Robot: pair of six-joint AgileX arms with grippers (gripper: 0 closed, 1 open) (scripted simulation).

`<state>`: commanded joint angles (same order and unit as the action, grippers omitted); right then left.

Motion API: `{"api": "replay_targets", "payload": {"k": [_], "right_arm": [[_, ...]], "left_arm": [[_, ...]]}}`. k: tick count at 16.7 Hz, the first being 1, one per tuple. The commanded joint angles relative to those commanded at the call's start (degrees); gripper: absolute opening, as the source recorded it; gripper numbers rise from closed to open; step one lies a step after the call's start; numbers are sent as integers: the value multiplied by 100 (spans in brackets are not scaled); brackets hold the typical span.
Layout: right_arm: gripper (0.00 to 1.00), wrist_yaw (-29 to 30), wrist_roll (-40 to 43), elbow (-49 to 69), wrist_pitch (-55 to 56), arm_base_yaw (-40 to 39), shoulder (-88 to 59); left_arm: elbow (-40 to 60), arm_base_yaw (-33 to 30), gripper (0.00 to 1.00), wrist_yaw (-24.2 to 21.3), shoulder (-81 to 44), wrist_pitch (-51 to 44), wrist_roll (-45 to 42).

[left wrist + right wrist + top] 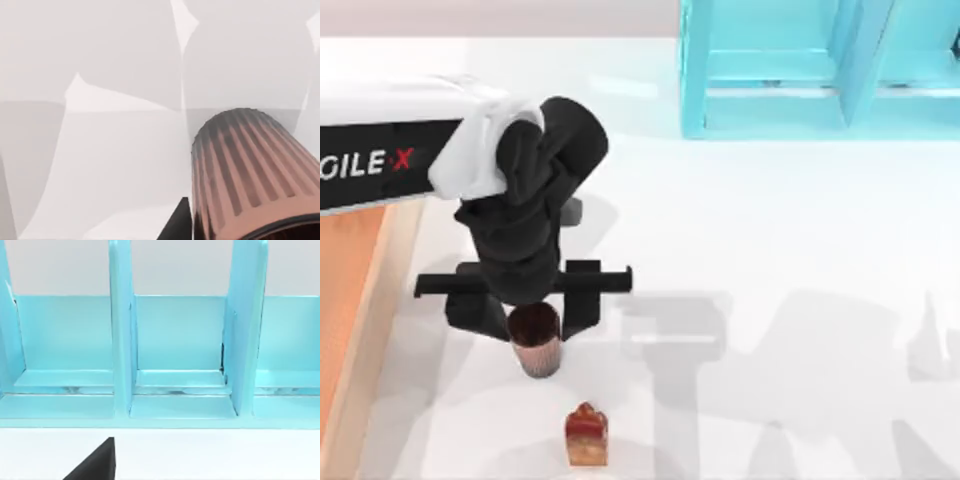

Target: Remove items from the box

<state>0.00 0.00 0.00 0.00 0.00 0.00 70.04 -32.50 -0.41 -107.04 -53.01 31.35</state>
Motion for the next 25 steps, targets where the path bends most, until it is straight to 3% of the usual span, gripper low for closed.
{"api": "replay_targets", "payload": {"k": [4, 5, 15, 25], "right_arm": [[100, 0, 0, 0, 0, 0, 0], [100, 0, 0, 0, 0, 0, 0], [100, 0, 0, 0, 0, 0, 0], [100, 0, 0, 0, 0, 0, 0]], "left_arm": [[0, 0, 98, 0, 0, 0, 0], [0, 0, 100, 0, 0, 0, 0], [74, 1, 100, 0, 9, -87, 4], [1656, -18, 100, 2, 426, -2093, 29]]}}
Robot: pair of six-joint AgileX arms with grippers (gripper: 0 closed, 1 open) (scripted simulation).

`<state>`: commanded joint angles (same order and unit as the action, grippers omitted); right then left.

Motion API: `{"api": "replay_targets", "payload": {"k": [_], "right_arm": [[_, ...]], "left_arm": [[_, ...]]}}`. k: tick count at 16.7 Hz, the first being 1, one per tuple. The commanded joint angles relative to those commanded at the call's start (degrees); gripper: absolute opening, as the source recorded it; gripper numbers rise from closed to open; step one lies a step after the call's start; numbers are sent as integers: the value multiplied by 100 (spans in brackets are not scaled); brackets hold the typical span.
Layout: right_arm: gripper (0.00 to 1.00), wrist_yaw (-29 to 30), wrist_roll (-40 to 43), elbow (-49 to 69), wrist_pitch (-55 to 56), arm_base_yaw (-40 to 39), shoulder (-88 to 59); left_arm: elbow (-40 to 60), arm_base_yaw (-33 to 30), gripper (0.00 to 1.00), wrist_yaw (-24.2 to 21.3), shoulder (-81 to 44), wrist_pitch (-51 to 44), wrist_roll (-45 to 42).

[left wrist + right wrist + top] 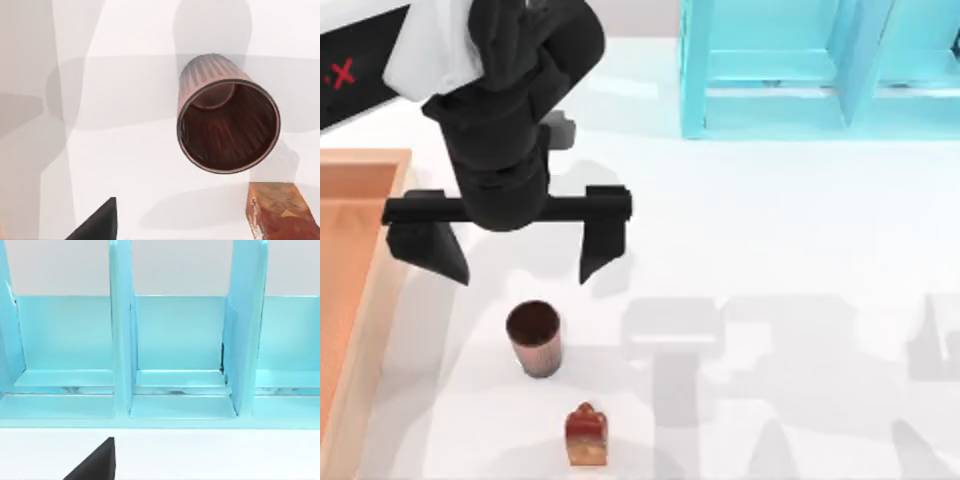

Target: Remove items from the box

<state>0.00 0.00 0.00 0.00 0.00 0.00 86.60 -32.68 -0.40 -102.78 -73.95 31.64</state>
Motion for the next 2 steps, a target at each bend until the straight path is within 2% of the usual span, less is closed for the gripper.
{"api": "replay_targets", "payload": {"k": [2], "right_arm": [[100, 0, 0, 0, 0, 0, 0]], "left_arm": [[88, 2, 100, 0, 36, -112, -2]]}}
